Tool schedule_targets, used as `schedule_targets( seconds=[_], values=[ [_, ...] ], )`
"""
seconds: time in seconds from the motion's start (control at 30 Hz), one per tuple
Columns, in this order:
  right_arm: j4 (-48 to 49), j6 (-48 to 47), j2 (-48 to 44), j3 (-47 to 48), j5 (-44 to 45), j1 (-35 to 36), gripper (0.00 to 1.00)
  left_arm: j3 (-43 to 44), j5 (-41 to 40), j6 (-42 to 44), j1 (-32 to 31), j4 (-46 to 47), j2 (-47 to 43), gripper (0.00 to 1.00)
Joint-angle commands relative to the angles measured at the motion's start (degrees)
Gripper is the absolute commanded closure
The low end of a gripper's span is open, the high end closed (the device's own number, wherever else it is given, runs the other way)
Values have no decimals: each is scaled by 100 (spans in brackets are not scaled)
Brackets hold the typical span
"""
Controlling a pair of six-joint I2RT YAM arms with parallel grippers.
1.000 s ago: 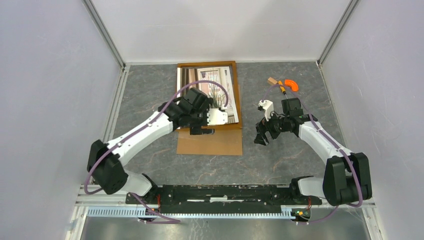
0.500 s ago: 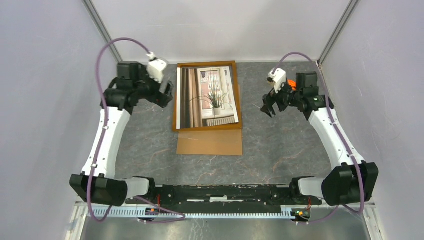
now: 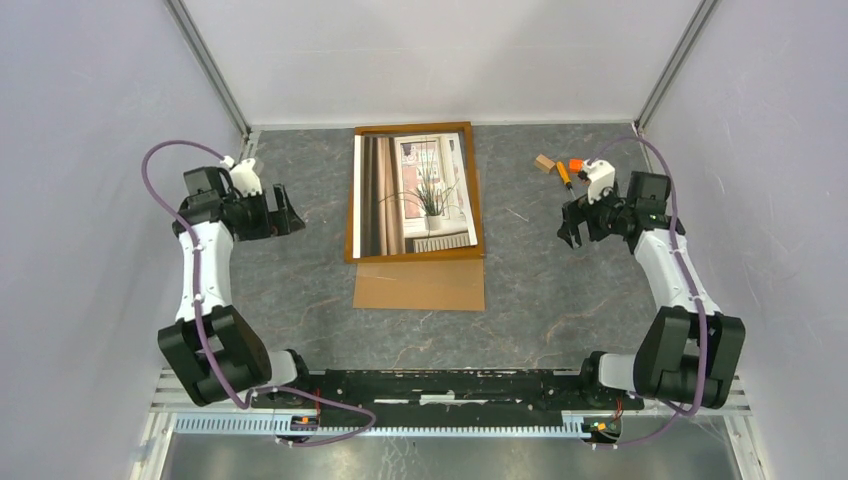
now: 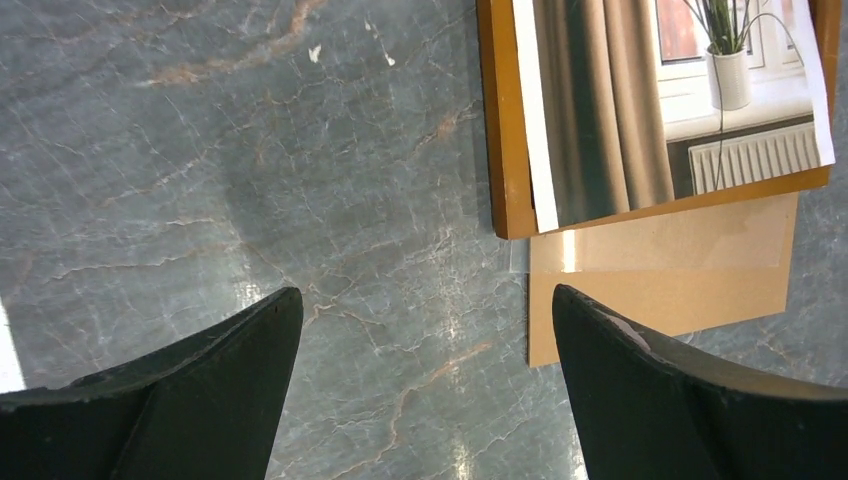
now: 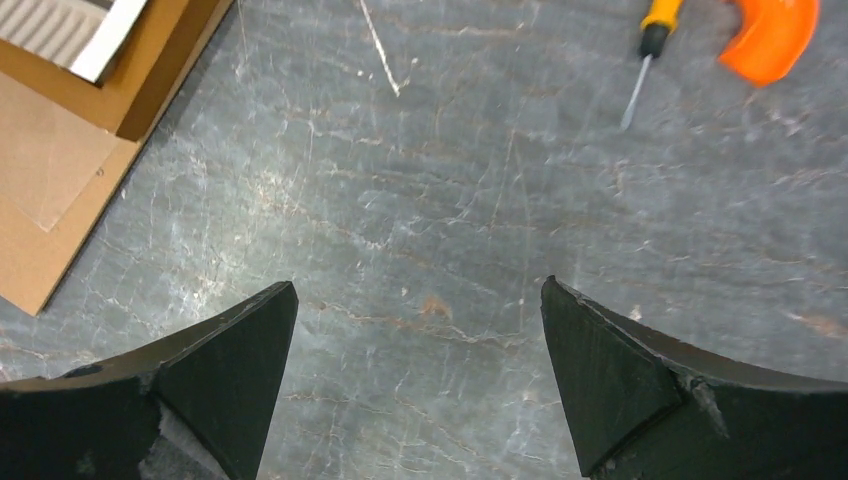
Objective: Take the photo out of the frame
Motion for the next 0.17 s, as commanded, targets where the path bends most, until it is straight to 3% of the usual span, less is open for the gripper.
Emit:
schedule_targets(
  seconds=[0.0, 0.13],
  values=[
    [613, 89, -150, -381, -206, -9, 2, -255, 105, -448, 16, 703, -299, 0],
    [828, 186, -103, -580, -131, -9, 2, -283, -146, -430, 9, 706, -315, 0]
  ],
)
